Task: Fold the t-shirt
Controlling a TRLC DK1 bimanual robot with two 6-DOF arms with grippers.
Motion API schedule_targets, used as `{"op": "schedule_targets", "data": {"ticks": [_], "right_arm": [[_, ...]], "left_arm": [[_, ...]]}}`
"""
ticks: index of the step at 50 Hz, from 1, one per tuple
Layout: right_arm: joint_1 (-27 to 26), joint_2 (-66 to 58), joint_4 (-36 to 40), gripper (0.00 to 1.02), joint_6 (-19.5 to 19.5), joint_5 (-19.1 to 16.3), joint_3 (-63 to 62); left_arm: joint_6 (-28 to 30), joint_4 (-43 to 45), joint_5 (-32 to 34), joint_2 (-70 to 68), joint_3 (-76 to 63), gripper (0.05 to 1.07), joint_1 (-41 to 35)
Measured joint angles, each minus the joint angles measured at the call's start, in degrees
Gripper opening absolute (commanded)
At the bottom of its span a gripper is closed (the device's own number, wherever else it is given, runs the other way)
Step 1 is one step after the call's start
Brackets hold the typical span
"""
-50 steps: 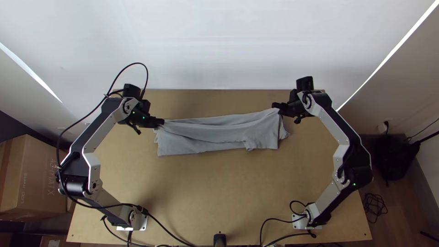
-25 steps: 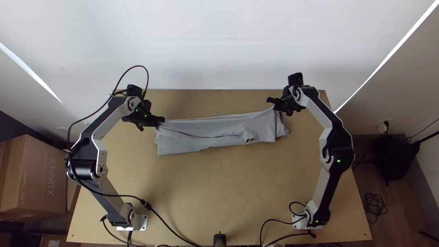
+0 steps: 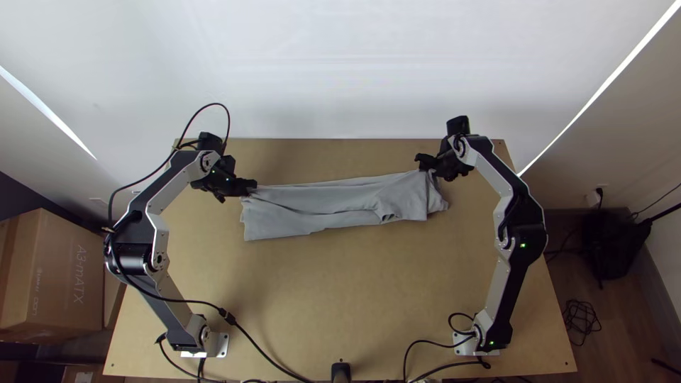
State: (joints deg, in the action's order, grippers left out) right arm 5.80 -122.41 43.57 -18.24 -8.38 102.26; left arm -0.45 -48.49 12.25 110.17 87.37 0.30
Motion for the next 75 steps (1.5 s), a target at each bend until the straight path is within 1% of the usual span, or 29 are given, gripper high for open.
{"op": "schedule_targets", "data": {"ticks": [2,3,8,12,17,18,19,21,22,25,37,41,50,54,68,75], "right_arm": [[-0.33,0.66,-0.11,0.98,-0.02,0.04,-0.31],[-0.46,1.09,-0.20,0.98,-0.04,0.04,-0.59],[-1.25,5.05,-1.11,0.98,-0.17,0.22,-2.80],[-1.73,8.96,-1.16,0.98,-0.17,0.24,-4.37],[-1.92,14.03,-1.33,0.98,-0.17,0.22,-5.88],[-1.92,15.17,-1.44,0.98,-0.20,0.22,-6.21],[-1.92,15.87,-1.49,0.98,-0.17,0.22,-6.38],[-1.92,17.68,-1.53,0.98,-0.20,0.20,-6.97],[-1.90,18.71,-1.53,0.98,-0.24,0.20,-7.21],[-1.90,20.79,-1.55,0.98,-0.50,0.20,-7.98],[-1.79,26.32,-1.53,0.98,-1.29,0.20,-9.84],[-1.70,27.89,-1.53,0.98,-1.73,0.22,-10.80],[-1.46,31.21,-1.46,0.98,-3.19,0.20,-12.66],[-1.31,32.48,-1.29,0.98,-4.09,0.22,-12.70],[-0.81,36.59,-1.22,0.98,-5.25,0.20,-14.82],[-0.57,37.40,-1.03,0.98,-5.62,0.22,-16.55]], "left_arm": [[-0.02,-0.17,2.49,-0.83,-0.31,0.54,0.17],[-0.02,-0.26,3.58,-1.31,-0.46,0.55,0.22],[-0.04,-0.87,6.43,-4.44,-1.46,0.55,0.39],[-0.48,-1.88,12.35,-7.06,-2.97,0.55,1.31],[-1.07,-3.32,15.82,-9.99,-4.70,0.55,2.97],[-1.09,-3.74,16.57,-10.43,-5.03,0.60,3.39],[-1.09,-3.85,17.11,-10.86,-5.29,0.68,3.74],[-1.09,-3.93,17.49,-11.78,-5.90,0.86,4.35],[-1.09,-3.93,17.66,-12.20,-6.38,0.93,4.59],[-1.07,-4.09,17.77,-13.35,-7.65,1.02,5.35],[-0.81,-3.26,18.23,-14.88,-12.11,1.02,8.35],[-0.59,-2.54,20.44,-14.91,-13.88,1.02,9.29],[-1.07,6.19,23.67,-16.24,-22.01,1.02,9.97],[-1.11,7.21,24.57,-15.61,-23.39,1.02,9.97],[-2.62,15.10,24.37,-12.04,-24.39,1.02,11.15],[-3.50,17.31,23.93,-10.32,-24.39,1.02,11.61]]}}
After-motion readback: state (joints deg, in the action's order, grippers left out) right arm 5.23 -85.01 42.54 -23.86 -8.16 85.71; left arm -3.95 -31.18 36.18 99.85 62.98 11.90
